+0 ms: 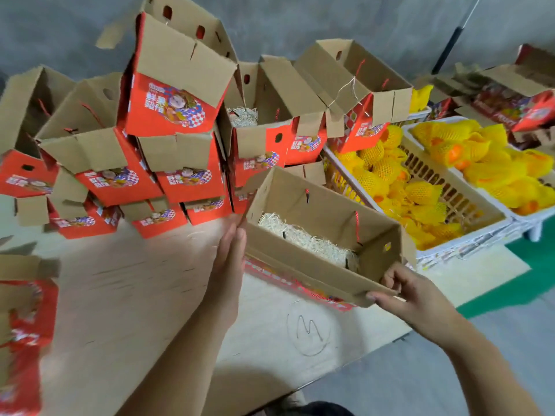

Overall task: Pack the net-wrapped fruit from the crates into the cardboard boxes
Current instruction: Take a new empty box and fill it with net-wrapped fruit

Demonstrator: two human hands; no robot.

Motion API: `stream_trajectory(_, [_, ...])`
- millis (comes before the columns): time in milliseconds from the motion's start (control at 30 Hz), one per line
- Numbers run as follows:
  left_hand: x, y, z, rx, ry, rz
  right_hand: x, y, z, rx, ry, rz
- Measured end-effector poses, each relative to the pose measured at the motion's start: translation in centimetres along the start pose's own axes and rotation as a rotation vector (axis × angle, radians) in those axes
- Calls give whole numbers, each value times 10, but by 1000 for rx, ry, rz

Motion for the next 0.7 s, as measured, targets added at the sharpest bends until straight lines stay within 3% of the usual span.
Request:
stream_trajectory(100, [21,-3,27,46,248,-66,-29,20,-9,-8,-190,152])
stream_trajectory(167, [35,-10,47,104,386,-140,-44,31,-8,-27,-187,86])
stream_trajectory(300, [48,-28,71,287,247,-290,-56,51,-3,-77,-208,-2])
stream_trajectory(367, [46,-32,73,235,376,-475,-60,55,-8,-152,-268,56])
stream_trajectory(433, [30,-30,58,61,554,-569,-63,53,-12,-193,-299,44])
stream_trajectory(567, [-44,-7,24,-341,581,-195,-58,62,-4,-104,-231,-143])
stream_trajectory(700, [-140,37,29,-218,441,72,-24,93,-4,80,-120,-273])
Point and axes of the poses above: each hand's wrist, its own y-axis towards the middle knuckle, its own x-axis out of the back of the hand, z = x × y, the point moved 1 cm from there along y, towards the middle knuckle, and after that the axes turned 11 degrees about -y, right-handed, at the moved point
